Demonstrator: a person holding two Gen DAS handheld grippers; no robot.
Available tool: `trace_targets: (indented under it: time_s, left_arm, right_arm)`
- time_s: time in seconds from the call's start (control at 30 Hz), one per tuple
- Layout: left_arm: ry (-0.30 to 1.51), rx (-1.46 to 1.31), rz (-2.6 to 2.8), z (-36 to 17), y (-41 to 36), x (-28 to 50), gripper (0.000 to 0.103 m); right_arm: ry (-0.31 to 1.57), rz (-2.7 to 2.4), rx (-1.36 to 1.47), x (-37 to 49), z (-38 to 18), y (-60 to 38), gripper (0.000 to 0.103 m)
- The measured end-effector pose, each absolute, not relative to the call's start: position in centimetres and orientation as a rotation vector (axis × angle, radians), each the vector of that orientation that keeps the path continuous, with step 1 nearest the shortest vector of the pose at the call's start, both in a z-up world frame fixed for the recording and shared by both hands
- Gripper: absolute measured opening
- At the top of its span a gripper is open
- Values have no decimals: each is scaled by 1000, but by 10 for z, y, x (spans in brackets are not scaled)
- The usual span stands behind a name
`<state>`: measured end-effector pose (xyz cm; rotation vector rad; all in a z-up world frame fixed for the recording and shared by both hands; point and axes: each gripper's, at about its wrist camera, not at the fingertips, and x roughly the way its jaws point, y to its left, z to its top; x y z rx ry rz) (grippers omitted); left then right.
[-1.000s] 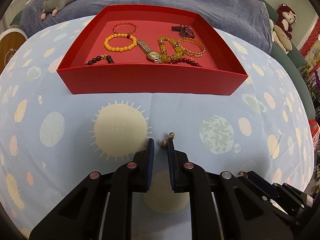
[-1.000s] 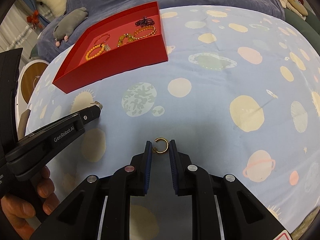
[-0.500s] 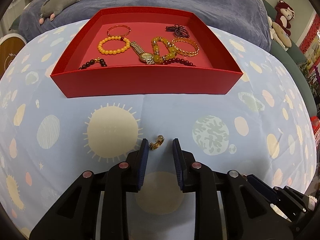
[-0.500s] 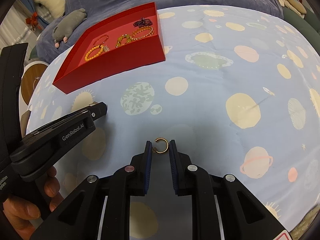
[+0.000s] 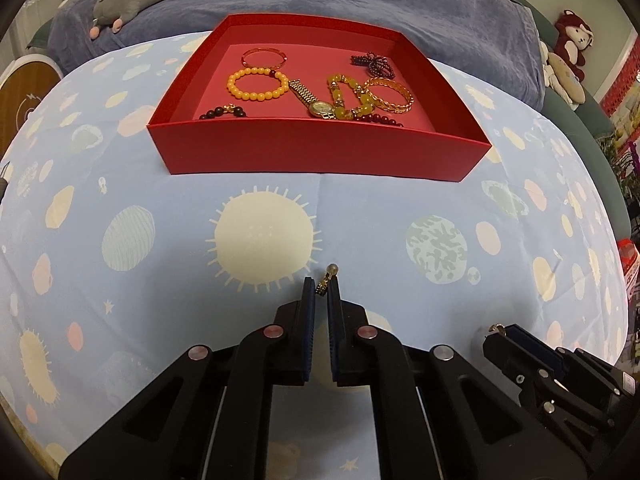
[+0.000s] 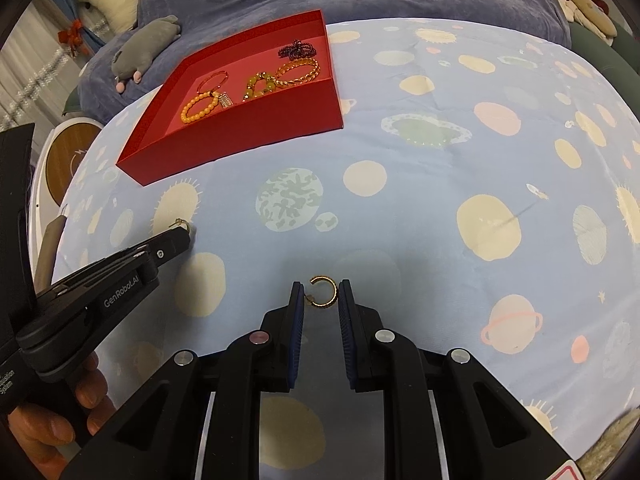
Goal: Organize jewelry
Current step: 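Grasp the other gold hoop earring with the left tool while the right tool holds its earring, then carry both earrings into the red box and open both tools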
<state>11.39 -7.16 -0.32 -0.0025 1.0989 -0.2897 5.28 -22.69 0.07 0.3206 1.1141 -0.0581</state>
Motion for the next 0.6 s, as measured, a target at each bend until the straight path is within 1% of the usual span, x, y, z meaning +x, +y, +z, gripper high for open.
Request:
trace_targets:
  time_s: [0.33,0.6]
  left_arm:
    - [1065,-56,-280,23,-37,101,6]
    - [1018,-89,-276,47,-19,122,6]
  right_arm:
    - [1071,-26,308,55,23,-213,17]
    - [1017,14,321,85,47,-211,17]
